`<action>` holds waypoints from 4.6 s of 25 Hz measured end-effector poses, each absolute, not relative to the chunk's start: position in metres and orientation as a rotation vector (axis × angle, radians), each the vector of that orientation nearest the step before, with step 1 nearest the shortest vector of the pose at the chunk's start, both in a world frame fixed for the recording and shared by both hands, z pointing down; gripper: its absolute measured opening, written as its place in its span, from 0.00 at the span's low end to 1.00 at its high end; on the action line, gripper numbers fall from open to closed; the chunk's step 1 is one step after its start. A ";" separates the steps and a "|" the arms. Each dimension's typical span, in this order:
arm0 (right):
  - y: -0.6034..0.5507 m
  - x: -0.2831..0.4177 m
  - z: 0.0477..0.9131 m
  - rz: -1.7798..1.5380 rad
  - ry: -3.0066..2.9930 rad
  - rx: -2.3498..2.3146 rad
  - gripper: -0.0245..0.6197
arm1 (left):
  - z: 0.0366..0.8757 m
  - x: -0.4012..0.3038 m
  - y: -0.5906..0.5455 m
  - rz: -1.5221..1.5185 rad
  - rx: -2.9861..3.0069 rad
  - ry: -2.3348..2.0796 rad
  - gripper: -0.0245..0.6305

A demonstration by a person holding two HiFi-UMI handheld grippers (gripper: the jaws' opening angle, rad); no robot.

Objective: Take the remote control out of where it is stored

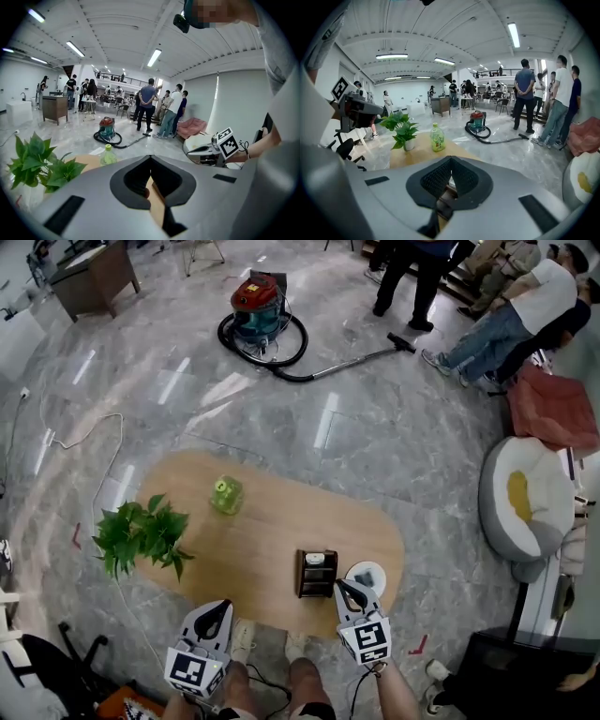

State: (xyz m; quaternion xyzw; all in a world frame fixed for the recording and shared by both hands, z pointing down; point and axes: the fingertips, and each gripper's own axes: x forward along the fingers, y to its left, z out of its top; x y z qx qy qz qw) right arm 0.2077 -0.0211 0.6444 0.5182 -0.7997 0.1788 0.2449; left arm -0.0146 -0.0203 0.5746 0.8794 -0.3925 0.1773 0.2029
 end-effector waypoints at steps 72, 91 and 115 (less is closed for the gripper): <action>-0.062 0.195 0.802 0.262 -2.028 0.655 0.23 | 0.625 -0.046 -0.020 0.481 2.252 -1.248 0.05; -0.066 0.196 0.726 0.181 -2.052 0.700 0.23 | 0.575 -0.048 -0.031 0.457 2.311 -1.258 0.05; -0.080 0.071 0.675 -0.083 -2.171 0.556 0.23 | 0.551 -0.104 -0.016 0.421 2.259 -1.353 0.05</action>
